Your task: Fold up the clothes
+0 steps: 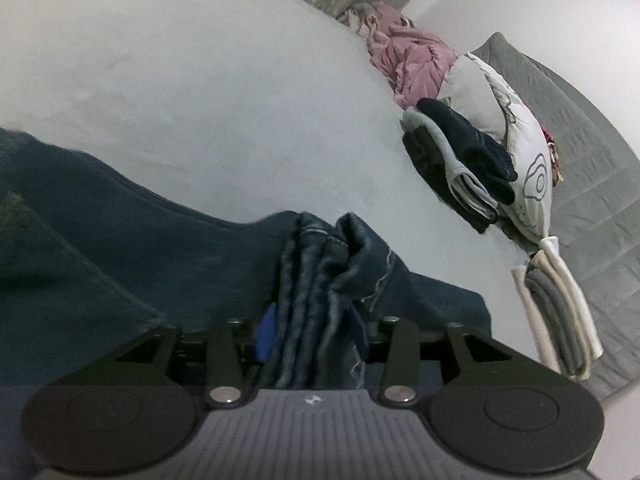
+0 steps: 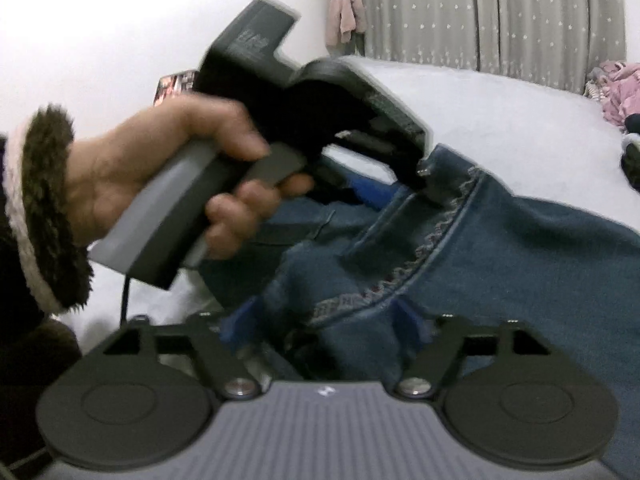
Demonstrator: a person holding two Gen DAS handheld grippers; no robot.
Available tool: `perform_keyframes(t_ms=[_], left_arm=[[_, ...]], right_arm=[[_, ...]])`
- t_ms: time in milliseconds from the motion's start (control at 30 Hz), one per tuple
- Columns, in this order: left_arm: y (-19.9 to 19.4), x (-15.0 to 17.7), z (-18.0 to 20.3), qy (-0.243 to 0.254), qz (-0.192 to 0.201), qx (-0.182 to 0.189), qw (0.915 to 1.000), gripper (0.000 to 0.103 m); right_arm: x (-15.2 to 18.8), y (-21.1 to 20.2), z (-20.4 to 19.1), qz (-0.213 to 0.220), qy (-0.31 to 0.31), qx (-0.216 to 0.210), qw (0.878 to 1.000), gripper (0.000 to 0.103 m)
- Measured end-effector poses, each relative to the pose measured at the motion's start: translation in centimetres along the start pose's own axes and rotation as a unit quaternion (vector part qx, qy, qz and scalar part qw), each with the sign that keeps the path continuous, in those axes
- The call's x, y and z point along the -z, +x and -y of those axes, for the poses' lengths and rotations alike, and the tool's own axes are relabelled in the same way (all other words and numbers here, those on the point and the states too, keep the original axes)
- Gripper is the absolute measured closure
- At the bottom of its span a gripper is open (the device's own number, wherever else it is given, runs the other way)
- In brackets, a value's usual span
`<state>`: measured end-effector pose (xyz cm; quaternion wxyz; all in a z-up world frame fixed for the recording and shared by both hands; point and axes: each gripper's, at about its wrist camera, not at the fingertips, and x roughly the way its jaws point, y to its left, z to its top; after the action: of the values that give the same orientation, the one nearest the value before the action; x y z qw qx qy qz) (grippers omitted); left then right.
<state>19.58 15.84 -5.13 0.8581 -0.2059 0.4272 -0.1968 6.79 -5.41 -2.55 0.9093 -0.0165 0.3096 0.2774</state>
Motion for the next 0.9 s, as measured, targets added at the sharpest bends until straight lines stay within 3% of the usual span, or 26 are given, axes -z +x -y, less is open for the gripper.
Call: perform_keyframes(t_ms=[100,200,333,500,633,767,900], left_arm=[[-2.3,1.0,0.3,0.018,0.022,0.002,0.9996,0.058],[-4.3,2.4,1.6,0.036,0.041,0.032,0.998,0.06],[-4.5,4.7,4.2,0.072,0.028,0.077,0.994,0.06],[-2.6,7.6,4.3,0.08,-0.011,0.067,0.9945,0.068],[-1.8,10.0,2.1,0.077,-0.006,0.047,0.9959,0.101],[-2.1,11.0,-0.6,0.028,0.003,0.082,0.9962,0.103],[-2.6,11.1,-0.2,0.042,0.01,0.079,0.9959,0.102]], right_arm=[[-0.9,-2.9,2.3,0.019,0.019,-0.011,1.0,0.015],[-2.0,-5.3,5.4,0.045,0.032,0.005,0.998,0.019],[-3.2,-5.0,9.7,0.045,0.04,0.059,0.996,0.038],[-4.8,-1.3,13.4,0.025,0.064,0.079,0.995,0.058],[-5.5,1.9,14.9,0.013,0.085,0.09,0.992,0.064],[-5.7,6.0,16.7,-0.013,0.1,0.106,0.989,0.073],[-5.7,9.1,17.4,-0.031,0.09,0.124,0.988,0.07]])
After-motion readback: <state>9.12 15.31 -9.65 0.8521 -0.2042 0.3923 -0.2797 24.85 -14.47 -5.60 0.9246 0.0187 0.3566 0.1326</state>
